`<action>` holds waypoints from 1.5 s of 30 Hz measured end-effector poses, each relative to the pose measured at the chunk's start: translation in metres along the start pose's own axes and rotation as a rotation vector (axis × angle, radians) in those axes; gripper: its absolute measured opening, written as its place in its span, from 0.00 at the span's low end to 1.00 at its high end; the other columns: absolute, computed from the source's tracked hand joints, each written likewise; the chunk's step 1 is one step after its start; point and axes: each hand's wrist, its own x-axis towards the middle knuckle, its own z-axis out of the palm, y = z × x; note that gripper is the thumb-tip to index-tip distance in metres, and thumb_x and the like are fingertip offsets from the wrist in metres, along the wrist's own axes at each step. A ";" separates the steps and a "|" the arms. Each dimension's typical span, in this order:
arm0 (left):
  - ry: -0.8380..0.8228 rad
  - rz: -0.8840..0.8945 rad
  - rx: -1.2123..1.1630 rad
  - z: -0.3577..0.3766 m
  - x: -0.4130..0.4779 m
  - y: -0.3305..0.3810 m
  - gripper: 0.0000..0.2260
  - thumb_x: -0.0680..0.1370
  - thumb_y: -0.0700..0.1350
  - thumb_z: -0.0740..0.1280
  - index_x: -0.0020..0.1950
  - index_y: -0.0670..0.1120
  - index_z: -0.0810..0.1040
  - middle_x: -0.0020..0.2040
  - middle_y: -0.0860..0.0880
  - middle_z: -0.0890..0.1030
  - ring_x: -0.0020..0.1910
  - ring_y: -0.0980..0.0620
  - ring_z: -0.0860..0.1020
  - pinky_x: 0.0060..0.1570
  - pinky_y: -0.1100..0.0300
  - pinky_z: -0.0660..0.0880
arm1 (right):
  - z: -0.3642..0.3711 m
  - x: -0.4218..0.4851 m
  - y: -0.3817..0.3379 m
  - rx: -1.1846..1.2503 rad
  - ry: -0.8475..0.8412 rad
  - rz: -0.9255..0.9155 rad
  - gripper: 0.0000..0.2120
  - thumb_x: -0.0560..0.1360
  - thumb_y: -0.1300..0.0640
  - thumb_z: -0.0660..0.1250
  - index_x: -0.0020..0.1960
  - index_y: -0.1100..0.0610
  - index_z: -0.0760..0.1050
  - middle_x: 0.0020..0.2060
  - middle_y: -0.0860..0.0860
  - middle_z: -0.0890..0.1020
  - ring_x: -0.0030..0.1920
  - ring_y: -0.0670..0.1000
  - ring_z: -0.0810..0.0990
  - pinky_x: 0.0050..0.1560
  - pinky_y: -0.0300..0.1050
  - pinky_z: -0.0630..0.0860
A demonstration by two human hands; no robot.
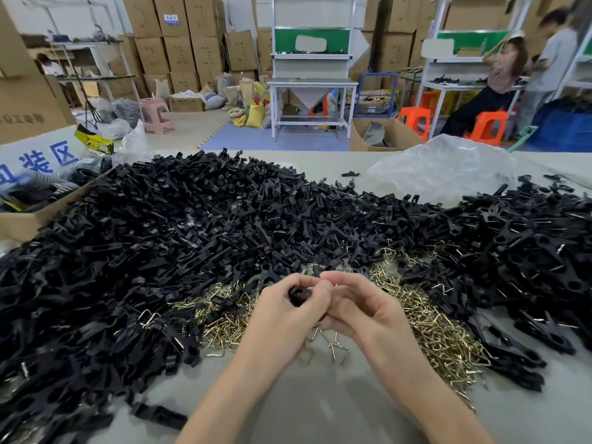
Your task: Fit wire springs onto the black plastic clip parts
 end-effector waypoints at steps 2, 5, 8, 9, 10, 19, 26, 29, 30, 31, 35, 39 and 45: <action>0.015 -0.012 0.003 0.001 0.001 -0.001 0.07 0.79 0.52 0.68 0.45 0.52 0.83 0.24 0.55 0.77 0.19 0.55 0.71 0.20 0.66 0.66 | -0.001 0.001 0.002 0.022 0.062 0.000 0.10 0.78 0.61 0.66 0.52 0.50 0.85 0.49 0.55 0.86 0.46 0.55 0.87 0.46 0.43 0.83; 0.050 -0.035 0.025 0.001 0.002 -0.001 0.06 0.79 0.52 0.69 0.45 0.52 0.82 0.24 0.56 0.77 0.18 0.53 0.72 0.20 0.65 0.66 | -0.005 0.002 0.001 0.034 0.086 -0.004 0.09 0.80 0.61 0.65 0.52 0.53 0.84 0.49 0.58 0.86 0.41 0.55 0.86 0.43 0.46 0.83; 0.069 -0.047 0.050 0.002 0.003 -0.002 0.06 0.79 0.52 0.69 0.45 0.52 0.81 0.24 0.56 0.78 0.17 0.53 0.71 0.20 0.65 0.65 | -0.006 0.001 -0.001 0.001 0.049 0.006 0.09 0.78 0.52 0.67 0.53 0.52 0.84 0.49 0.56 0.86 0.41 0.54 0.84 0.43 0.44 0.81; 0.072 -0.049 0.046 0.003 0.003 -0.002 0.06 0.79 0.51 0.69 0.45 0.52 0.81 0.24 0.56 0.78 0.17 0.53 0.71 0.20 0.66 0.65 | -0.005 0.000 -0.001 -0.052 0.025 0.002 0.09 0.79 0.50 0.68 0.54 0.51 0.84 0.49 0.55 0.86 0.42 0.53 0.83 0.43 0.44 0.81; 0.075 -0.050 0.038 0.003 0.003 -0.003 0.06 0.79 0.51 0.69 0.45 0.52 0.81 0.24 0.55 0.78 0.17 0.53 0.71 0.20 0.66 0.65 | -0.004 -0.001 -0.001 -0.111 0.000 -0.003 0.09 0.80 0.47 0.68 0.55 0.49 0.83 0.49 0.53 0.86 0.43 0.51 0.83 0.44 0.43 0.80; 0.072 0.031 0.382 0.004 0.000 -0.013 0.23 0.74 0.41 0.65 0.57 0.70 0.67 0.33 0.65 0.81 0.25 0.58 0.78 0.24 0.67 0.70 | 0.000 -0.008 0.006 -0.610 -0.024 -0.107 0.13 0.77 0.40 0.66 0.62 0.33 0.78 0.53 0.41 0.82 0.48 0.46 0.85 0.47 0.45 0.83; 0.020 0.223 0.603 0.014 -0.004 -0.015 0.40 0.72 0.68 0.65 0.75 0.69 0.43 0.50 0.67 0.72 0.42 0.62 0.78 0.36 0.67 0.74 | -0.016 0.008 -0.006 -0.195 0.269 -0.049 0.10 0.78 0.50 0.67 0.56 0.51 0.83 0.48 0.50 0.87 0.48 0.49 0.86 0.49 0.41 0.82; 0.078 0.304 0.696 0.013 -0.005 -0.015 0.36 0.75 0.67 0.59 0.78 0.63 0.45 0.52 0.67 0.69 0.46 0.63 0.73 0.46 0.69 0.70 | -0.052 0.026 -0.053 0.588 0.404 -0.085 0.18 0.76 0.56 0.70 0.60 0.66 0.79 0.52 0.61 0.86 0.51 0.52 0.86 0.49 0.39 0.83; 0.152 0.345 0.756 0.012 -0.005 -0.014 0.34 0.77 0.64 0.60 0.80 0.58 0.49 0.54 0.63 0.69 0.48 0.63 0.71 0.51 0.67 0.69 | -0.064 0.030 -0.071 0.788 0.413 -0.139 0.23 0.76 0.55 0.71 0.65 0.68 0.75 0.56 0.62 0.85 0.55 0.53 0.86 0.52 0.38 0.82; 0.241 0.382 0.816 0.011 -0.004 -0.015 0.32 0.79 0.58 0.62 0.80 0.53 0.54 0.55 0.58 0.71 0.49 0.60 0.70 0.53 0.63 0.70 | -0.075 0.033 -0.085 0.912 0.405 -0.187 0.29 0.75 0.53 0.72 0.68 0.69 0.71 0.59 0.63 0.83 0.58 0.53 0.85 0.54 0.38 0.82; 0.540 0.310 1.068 -0.005 0.005 -0.020 0.25 0.76 0.48 0.69 0.72 0.43 0.72 0.58 0.42 0.78 0.59 0.42 0.75 0.66 0.41 0.67 | -0.081 0.036 -0.089 0.808 0.322 -0.153 0.29 0.77 0.51 0.71 0.71 0.66 0.70 0.61 0.62 0.83 0.60 0.54 0.84 0.55 0.40 0.82; 0.405 -0.122 1.170 -0.030 0.012 -0.029 0.29 0.79 0.60 0.61 0.76 0.48 0.67 0.73 0.40 0.71 0.74 0.39 0.66 0.74 0.40 0.59 | -0.049 0.019 -0.032 0.303 0.306 0.004 0.13 0.81 0.56 0.65 0.64 0.57 0.79 0.51 0.57 0.86 0.49 0.55 0.86 0.48 0.43 0.83; 0.335 -0.078 1.183 -0.034 0.015 -0.033 0.18 0.81 0.59 0.60 0.70 0.57 0.68 0.63 0.52 0.75 0.62 0.49 0.74 0.61 0.49 0.68 | -0.026 0.009 0.004 -0.567 0.088 -0.014 0.14 0.84 0.58 0.61 0.61 0.40 0.77 0.47 0.42 0.85 0.48 0.44 0.84 0.50 0.39 0.81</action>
